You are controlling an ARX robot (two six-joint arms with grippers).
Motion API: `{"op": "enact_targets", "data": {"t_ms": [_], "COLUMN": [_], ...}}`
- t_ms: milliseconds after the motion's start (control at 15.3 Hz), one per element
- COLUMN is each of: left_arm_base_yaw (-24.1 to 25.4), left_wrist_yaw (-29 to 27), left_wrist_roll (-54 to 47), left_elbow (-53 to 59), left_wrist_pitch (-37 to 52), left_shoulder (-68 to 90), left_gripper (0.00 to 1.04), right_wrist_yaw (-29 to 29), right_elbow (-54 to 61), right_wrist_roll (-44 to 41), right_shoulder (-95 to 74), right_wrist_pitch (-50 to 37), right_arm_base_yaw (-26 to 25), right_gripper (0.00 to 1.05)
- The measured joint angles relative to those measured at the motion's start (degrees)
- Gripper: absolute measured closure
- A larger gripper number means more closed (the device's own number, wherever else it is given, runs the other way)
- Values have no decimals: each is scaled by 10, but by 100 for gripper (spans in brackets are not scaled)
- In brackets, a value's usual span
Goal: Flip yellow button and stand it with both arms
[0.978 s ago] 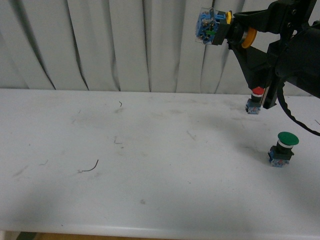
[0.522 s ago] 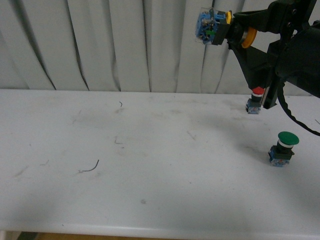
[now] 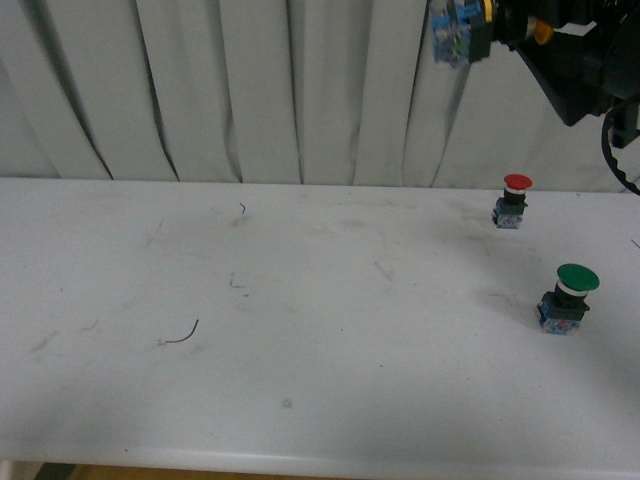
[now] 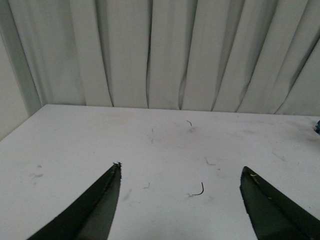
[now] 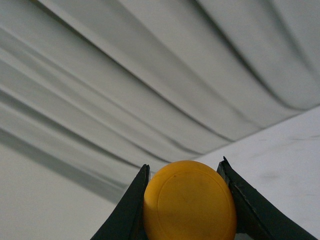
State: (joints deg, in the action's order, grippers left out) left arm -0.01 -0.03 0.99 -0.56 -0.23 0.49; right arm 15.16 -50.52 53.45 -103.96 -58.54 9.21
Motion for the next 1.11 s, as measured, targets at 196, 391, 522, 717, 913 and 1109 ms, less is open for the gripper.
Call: {"op": "enact_targets", "data": {"t_ms": [196,391,522,717,913,1109], "left_arm_base_yaw": [0,0,0,0,0,0], "left_wrist_yaw": [0,0,0,0,0,0], "left_wrist_roll": [-1,0,0,0,0,0], "left_elbow": [0,0,0,0,0,0], "left_wrist_pitch": [0,0,0,0,0,0], "left_shoulder": [0,0,0,0,0,0], "left_gripper": [6,7,7,7,7,7], "right_wrist_yaw": [-54,-94,-118,-151,-158,-180], "right_elbow": [-32,-83,-111,-156,-209,-274], "right_wrist_roll": [-264,-419,-466,-491,-488,-488], "right_shoulder": [-10,-21,-32,-59,-113,-176], "right_wrist_pitch": [162,232,270,325,356,402], "right_arm_base_yaw": [-59,-126,-146,-148,-139,-125], "right_gripper": [69,69,69,69,69,69]}}
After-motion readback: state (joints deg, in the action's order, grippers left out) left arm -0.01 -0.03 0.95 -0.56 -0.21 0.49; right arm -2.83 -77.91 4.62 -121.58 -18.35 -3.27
